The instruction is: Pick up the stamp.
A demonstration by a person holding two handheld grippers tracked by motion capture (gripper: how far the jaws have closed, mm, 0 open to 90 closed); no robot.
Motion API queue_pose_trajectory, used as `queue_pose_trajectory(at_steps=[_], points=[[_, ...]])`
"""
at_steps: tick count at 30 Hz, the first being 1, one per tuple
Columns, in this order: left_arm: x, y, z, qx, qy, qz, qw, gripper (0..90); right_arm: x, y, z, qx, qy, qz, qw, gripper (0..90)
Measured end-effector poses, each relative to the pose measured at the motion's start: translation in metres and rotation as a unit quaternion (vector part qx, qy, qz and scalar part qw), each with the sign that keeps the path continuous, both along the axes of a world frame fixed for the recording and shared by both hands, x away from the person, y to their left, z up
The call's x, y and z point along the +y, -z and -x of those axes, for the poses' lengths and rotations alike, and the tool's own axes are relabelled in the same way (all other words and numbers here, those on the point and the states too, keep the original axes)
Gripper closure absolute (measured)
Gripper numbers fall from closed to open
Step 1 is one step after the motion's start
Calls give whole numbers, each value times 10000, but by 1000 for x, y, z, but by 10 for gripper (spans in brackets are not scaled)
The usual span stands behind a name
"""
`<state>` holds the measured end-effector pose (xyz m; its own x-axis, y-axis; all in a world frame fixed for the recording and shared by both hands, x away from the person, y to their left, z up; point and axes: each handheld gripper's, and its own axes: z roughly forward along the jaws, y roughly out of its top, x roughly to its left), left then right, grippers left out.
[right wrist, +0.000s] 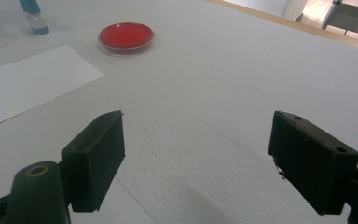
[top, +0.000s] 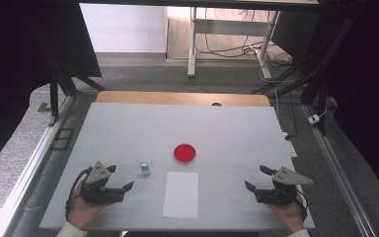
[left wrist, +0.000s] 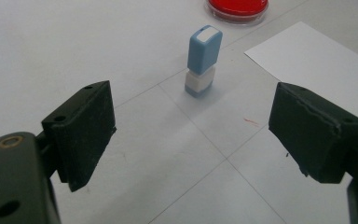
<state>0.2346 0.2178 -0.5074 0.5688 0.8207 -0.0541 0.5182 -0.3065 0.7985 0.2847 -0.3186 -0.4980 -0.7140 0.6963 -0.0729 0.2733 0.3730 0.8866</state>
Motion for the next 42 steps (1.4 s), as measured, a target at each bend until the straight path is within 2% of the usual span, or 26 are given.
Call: queue_pose_trajectory(at_steps=[5,18,27,35,42], points=[[3,0,-1,24,-100,0,9999,148,-2,0,1,20,13,-33,10000,190],[4,0,-4,42,-79,-27,10000,157,-3,2,2,37,44,31,10000,198],[4,-2,-4,-1,17,-44,10000,185,-2,3,3,23,12,63,10000,199],[3,-10,-8,-58,139,0,9999,189,-1,3,4,3,3,76,10000,203],[-5,-16,-19,-77,310,-81,9995,202,0,4,3,26,-17,104,9999,206]])
